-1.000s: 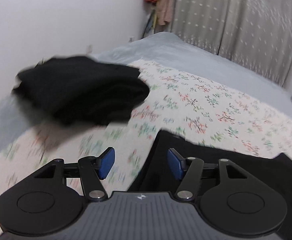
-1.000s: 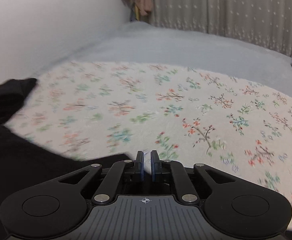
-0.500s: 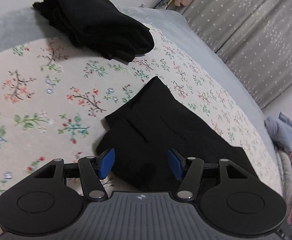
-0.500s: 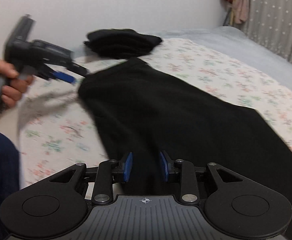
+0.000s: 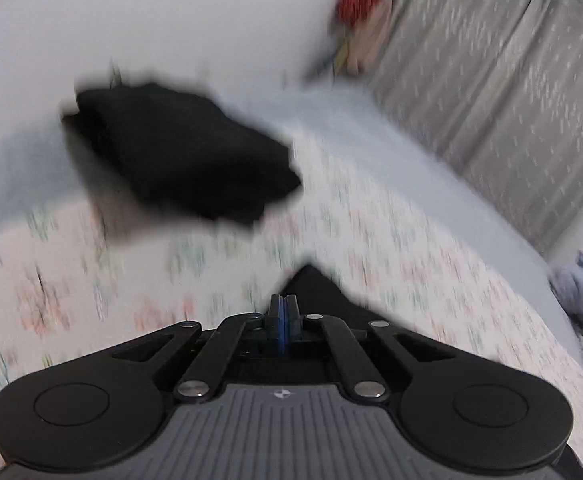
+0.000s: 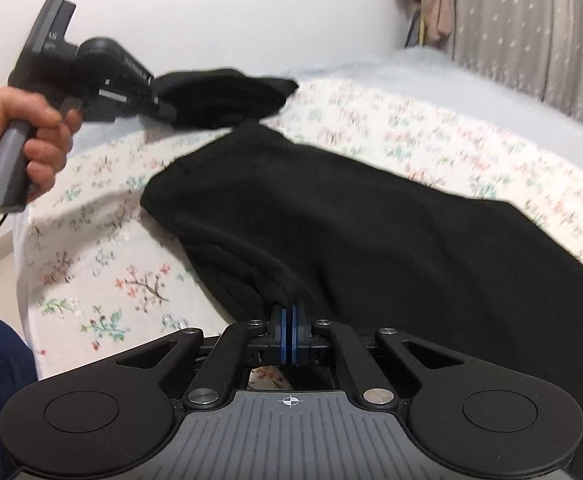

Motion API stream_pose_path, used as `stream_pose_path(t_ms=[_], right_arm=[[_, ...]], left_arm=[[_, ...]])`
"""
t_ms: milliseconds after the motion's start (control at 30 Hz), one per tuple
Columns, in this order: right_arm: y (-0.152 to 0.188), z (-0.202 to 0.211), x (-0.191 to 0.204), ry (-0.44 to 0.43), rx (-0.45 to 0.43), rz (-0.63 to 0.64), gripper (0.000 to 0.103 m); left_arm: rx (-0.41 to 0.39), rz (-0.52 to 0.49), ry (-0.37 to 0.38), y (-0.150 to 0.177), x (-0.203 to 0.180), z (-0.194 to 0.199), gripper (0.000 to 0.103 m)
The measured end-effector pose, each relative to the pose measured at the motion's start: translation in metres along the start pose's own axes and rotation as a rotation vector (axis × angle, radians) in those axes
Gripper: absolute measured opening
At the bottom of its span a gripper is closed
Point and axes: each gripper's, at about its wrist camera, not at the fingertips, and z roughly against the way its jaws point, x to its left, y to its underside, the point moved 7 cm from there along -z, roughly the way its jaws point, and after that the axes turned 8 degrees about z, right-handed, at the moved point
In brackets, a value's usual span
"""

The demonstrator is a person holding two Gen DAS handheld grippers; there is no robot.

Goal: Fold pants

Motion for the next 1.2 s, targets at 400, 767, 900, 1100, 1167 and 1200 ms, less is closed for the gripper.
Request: stream_pose_path(t_ms=[400, 767, 900, 1100, 1167, 1200], right_arm=[[0.021, -0.023, 0.006, 0.000, 0.062, -0.008, 0.010], [0.020, -0.026, 0.006, 0.005, 0.043, -0.047, 0.002], [0.019, -0.028, 0.009, 0.019, 0.043, -0.031, 0.002], [0.011, -0.014, 0.021, 0.056, -0.026, 0.031, 0.002], [0.011, -0.017, 0.023, 0.059, -0.013, 0.036, 0.002], [0.014, -0.023, 0.023, 0.051, 0.008, 0.028, 0.002]], left_arm=[[0.170, 0.212, 0.012, 0.047, 0.041, -0.001, 0.088], [0.014, -0.038, -0.133, 0.027, -0.004, 0.006, 0.034], [-0.039, -0.135, -0.100, 0.012, -0.030, 0.007, 0.034], [-0.068, -0.143, 0.045, 0.004, -0.026, -0.012, 0.034], [0.008, -0.131, -0.045, 0.022, 0.007, -0.040, 0.034], [0.040, -0.114, -0.070, 0.031, 0.024, -0.049, 0.035]])
